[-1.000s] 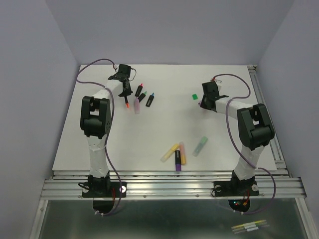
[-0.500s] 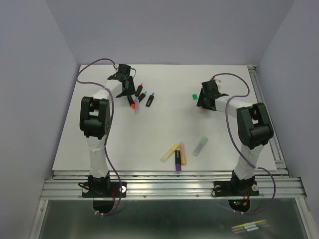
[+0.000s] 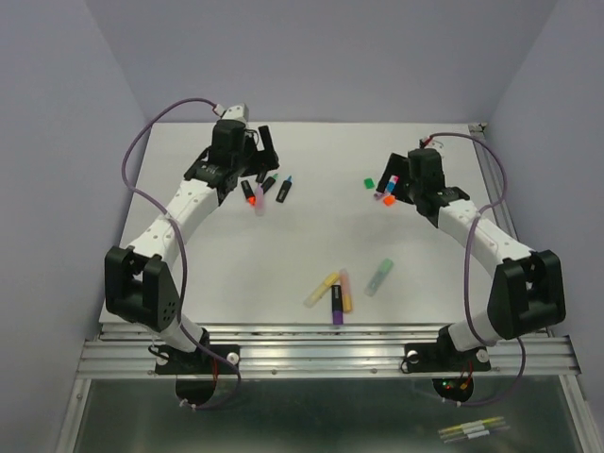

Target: Open the pen caps

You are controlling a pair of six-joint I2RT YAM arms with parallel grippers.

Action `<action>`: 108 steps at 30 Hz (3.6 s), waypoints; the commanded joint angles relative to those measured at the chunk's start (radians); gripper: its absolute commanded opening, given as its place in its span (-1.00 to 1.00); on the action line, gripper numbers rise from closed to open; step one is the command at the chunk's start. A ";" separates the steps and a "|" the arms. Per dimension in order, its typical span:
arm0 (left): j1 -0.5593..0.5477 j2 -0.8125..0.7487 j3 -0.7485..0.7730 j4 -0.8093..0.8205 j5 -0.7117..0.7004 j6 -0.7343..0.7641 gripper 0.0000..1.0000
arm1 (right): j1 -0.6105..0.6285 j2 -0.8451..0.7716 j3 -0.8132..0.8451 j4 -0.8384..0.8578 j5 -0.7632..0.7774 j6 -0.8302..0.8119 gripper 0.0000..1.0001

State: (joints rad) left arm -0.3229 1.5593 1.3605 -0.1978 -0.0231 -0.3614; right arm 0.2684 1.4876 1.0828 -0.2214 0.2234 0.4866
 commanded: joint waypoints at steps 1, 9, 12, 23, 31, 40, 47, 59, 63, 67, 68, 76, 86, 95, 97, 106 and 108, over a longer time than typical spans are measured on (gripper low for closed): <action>-0.109 -0.044 -0.067 0.047 -0.004 -0.043 0.98 | 0.000 -0.088 -0.141 -0.067 -0.053 0.062 1.00; -0.215 -0.123 -0.231 0.098 -0.006 -0.106 0.98 | 0.147 -0.193 -0.271 -0.322 0.117 0.265 1.00; -0.217 -0.130 -0.271 0.110 -0.006 -0.119 0.98 | 0.190 -0.191 -0.310 -0.323 0.113 0.306 1.00; -0.217 -0.142 -0.313 0.113 -0.034 -0.106 0.98 | 0.238 -0.109 -0.377 -0.227 0.137 0.429 0.35; -0.216 -0.133 -0.320 0.118 -0.034 -0.096 0.98 | 0.253 -0.050 -0.379 -0.213 0.142 0.464 0.05; -0.217 -0.130 -0.327 0.118 -0.051 -0.096 0.98 | 0.305 -0.030 -0.363 -0.309 0.166 0.540 -0.04; -0.216 -0.130 -0.330 0.118 -0.043 -0.085 0.98 | 0.315 0.000 -0.379 -0.303 0.205 0.589 -0.20; -0.216 -0.153 -0.353 0.179 0.138 -0.051 0.98 | 0.315 -0.055 -0.362 -0.125 0.255 0.541 -0.85; -0.217 -0.218 -0.444 0.377 0.444 -0.045 0.98 | 0.315 -0.191 -0.350 0.037 0.249 0.424 -0.99; -0.238 -0.239 -0.500 0.535 0.641 -0.057 0.98 | 0.315 -0.283 -0.333 0.171 0.180 0.343 -0.99; -0.251 -0.239 -0.497 0.543 0.652 -0.054 0.98 | 0.315 -0.291 -0.325 0.189 0.166 0.342 -0.99; -0.360 -0.130 -0.393 0.546 0.588 -0.067 0.98 | 0.315 -0.268 -0.253 0.295 0.071 0.345 -0.99; -0.389 0.002 -0.273 0.499 0.486 -0.033 0.90 | 0.315 -0.211 -0.158 0.226 0.076 0.492 -0.99; -0.410 0.031 -0.235 0.489 0.451 -0.028 0.23 | 0.315 -0.205 -0.130 0.183 0.033 0.523 -0.99; -0.423 0.031 -0.238 0.491 0.445 -0.036 -0.04 | 0.315 -0.191 -0.129 0.185 0.036 0.530 -0.99; -0.439 0.025 -0.284 0.494 0.390 -0.102 -1.00 | 0.315 -0.144 -0.124 0.264 0.111 0.586 -0.99; -0.449 0.006 -0.305 0.494 0.385 -0.114 -1.00 | 0.315 -0.135 -0.107 0.260 0.157 0.593 -0.99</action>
State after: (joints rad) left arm -0.7361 1.6161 1.0729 0.2428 0.3470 -0.4557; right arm 0.5774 1.3392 0.8883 -0.0296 0.2886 1.0405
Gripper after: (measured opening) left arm 0.146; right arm 0.340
